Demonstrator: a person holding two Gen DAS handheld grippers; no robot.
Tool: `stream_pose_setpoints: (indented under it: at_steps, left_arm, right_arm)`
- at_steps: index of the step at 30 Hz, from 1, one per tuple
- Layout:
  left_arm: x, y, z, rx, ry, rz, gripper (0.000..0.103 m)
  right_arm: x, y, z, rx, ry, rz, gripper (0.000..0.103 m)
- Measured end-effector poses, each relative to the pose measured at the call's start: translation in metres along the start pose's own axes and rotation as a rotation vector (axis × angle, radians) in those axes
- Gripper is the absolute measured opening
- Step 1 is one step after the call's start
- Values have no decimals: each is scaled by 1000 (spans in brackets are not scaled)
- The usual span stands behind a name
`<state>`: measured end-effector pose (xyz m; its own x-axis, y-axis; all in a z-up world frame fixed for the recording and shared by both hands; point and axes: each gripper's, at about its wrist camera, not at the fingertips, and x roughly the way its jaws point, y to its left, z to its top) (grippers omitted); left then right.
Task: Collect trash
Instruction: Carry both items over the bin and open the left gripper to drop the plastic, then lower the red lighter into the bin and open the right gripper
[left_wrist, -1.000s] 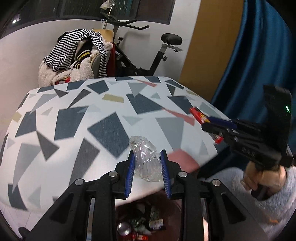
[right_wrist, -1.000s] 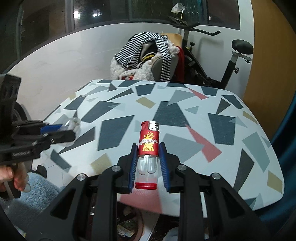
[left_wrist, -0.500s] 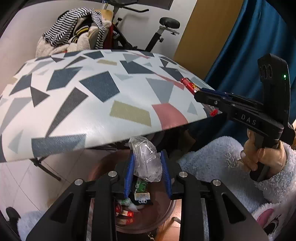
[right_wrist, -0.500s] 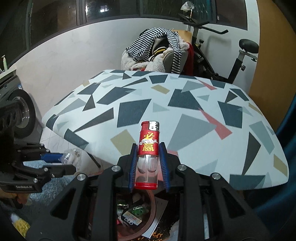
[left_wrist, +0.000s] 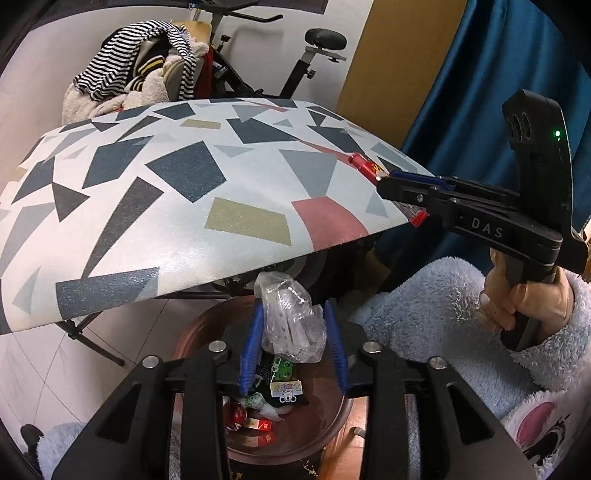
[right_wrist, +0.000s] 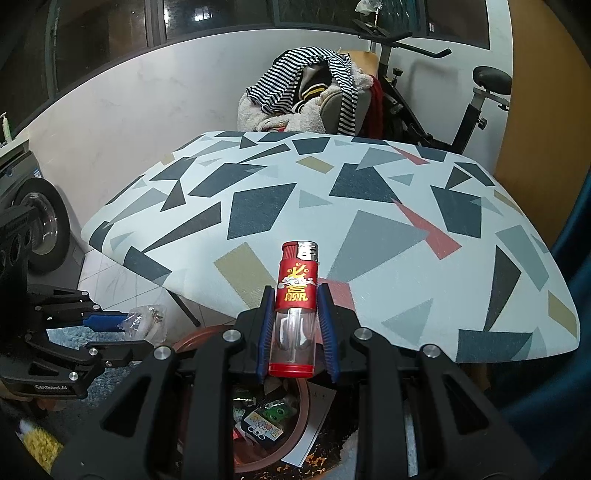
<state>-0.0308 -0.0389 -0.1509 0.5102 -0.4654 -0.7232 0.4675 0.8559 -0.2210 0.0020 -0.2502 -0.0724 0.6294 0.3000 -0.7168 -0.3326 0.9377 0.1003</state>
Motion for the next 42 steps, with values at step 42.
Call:
stream_pose_setpoints:
  at_steps: [42]
  left_arm:
    - [-72,53,8,-126,-183,229,97]
  right_arm:
    - [34,71,-40,-158,188,138,27]
